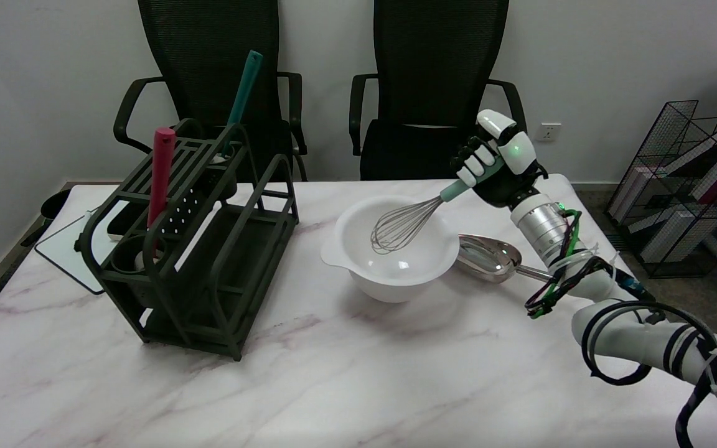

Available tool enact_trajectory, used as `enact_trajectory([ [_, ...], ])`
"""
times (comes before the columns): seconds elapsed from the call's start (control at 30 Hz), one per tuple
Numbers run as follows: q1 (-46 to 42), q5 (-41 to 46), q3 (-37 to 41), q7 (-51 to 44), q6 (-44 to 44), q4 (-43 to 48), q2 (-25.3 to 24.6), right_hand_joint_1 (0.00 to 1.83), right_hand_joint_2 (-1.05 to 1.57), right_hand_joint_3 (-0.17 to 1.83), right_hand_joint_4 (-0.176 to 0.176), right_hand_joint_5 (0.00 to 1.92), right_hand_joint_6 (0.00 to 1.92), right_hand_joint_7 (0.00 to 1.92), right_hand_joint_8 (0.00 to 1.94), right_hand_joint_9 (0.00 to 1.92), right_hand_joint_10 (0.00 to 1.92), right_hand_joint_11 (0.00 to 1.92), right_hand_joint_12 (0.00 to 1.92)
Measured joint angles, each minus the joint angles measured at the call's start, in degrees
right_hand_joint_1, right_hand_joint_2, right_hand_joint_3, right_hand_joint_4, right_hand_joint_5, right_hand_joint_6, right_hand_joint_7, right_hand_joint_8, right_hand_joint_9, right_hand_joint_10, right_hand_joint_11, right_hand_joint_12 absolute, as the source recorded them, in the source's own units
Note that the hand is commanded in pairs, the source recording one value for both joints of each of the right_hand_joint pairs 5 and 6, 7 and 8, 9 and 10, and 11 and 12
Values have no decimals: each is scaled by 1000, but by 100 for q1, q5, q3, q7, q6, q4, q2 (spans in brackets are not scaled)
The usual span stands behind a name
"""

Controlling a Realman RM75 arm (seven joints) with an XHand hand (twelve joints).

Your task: Place the whisk into the mixing bowl.

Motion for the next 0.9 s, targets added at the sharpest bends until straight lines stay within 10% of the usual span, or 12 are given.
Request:
enact_trajectory([
  [0.63,399,-173,-514,400,76,918,-55,887,1395,671,0,1896,1896,1901,1901,1847,1847,1779,1779],
  [0.9,448,-193,-599,519,175,1045,-180,1005,683,914,0,1154,1154,1428,1428,1391,1391,1221,1221],
])
